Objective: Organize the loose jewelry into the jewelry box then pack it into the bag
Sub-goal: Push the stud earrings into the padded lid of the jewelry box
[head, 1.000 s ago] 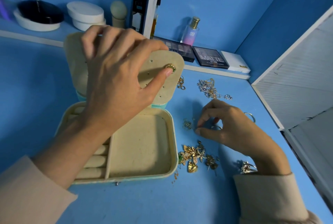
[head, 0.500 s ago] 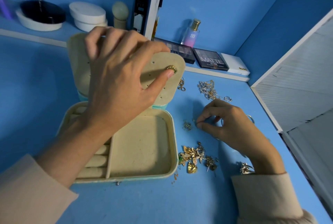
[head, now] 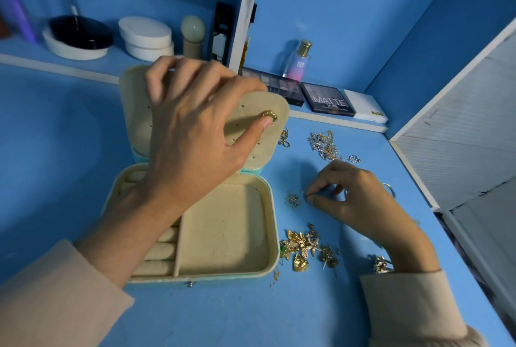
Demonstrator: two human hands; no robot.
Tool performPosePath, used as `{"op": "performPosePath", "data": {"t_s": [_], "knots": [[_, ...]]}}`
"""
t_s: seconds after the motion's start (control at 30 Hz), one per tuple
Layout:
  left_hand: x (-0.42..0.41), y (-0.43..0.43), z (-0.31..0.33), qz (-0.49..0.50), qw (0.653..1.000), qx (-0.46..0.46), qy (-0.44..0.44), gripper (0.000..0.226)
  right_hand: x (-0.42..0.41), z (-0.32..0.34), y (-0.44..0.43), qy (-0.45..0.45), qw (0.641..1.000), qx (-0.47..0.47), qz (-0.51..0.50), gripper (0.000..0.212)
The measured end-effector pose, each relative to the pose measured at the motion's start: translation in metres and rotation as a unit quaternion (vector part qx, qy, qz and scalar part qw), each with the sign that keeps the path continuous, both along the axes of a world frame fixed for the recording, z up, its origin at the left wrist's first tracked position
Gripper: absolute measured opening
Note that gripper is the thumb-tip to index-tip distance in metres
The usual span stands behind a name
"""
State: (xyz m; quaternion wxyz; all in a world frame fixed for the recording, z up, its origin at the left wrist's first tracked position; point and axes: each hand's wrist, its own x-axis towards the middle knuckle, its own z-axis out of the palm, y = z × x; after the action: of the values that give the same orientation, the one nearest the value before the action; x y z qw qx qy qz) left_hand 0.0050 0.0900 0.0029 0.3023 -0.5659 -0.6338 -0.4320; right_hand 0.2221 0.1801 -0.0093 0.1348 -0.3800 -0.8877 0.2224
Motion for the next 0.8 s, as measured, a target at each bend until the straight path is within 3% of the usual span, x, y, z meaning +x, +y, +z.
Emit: {"op": "performPosePath", "data": {"t_s": [0.13, 0.23, 0.33, 0.53, 0.8], "knots": [[0.002, -0.003, 0.004, 0.002, 1.0, -0.018, -0.005, 0.026, -0.008, 0.008, -0.007, 0.103, 0.994, -0.03, -0.032, 0.022], [0.007, -0.013, 0.01, 0.002, 1.0, -0.026, -0.009, 0.023, -0.024, 0.029, -0.016, 0.24, 0.964, -0.1, -0.061, 0.016], [0.016, -0.03, 0.01, 0.006, 1.0, -0.027, 0.013, 0.02, -0.037, 0.057, -0.024, 0.309, 0.937, -0.16, -0.017, 0.01], [0.017, -0.048, 0.006, 0.009, 0.998, -0.015, 0.067, 0.023, -0.05, 0.089, -0.021, 0.155, 0.947, -0.251, 0.128, 0.001], [0.016, -0.048, 0.001, -0.001, 0.998, 0.015, 0.064, 0.022, -0.059, 0.095, -0.005, 0.043, 0.94, -0.289, 0.175, 0.003]]}}
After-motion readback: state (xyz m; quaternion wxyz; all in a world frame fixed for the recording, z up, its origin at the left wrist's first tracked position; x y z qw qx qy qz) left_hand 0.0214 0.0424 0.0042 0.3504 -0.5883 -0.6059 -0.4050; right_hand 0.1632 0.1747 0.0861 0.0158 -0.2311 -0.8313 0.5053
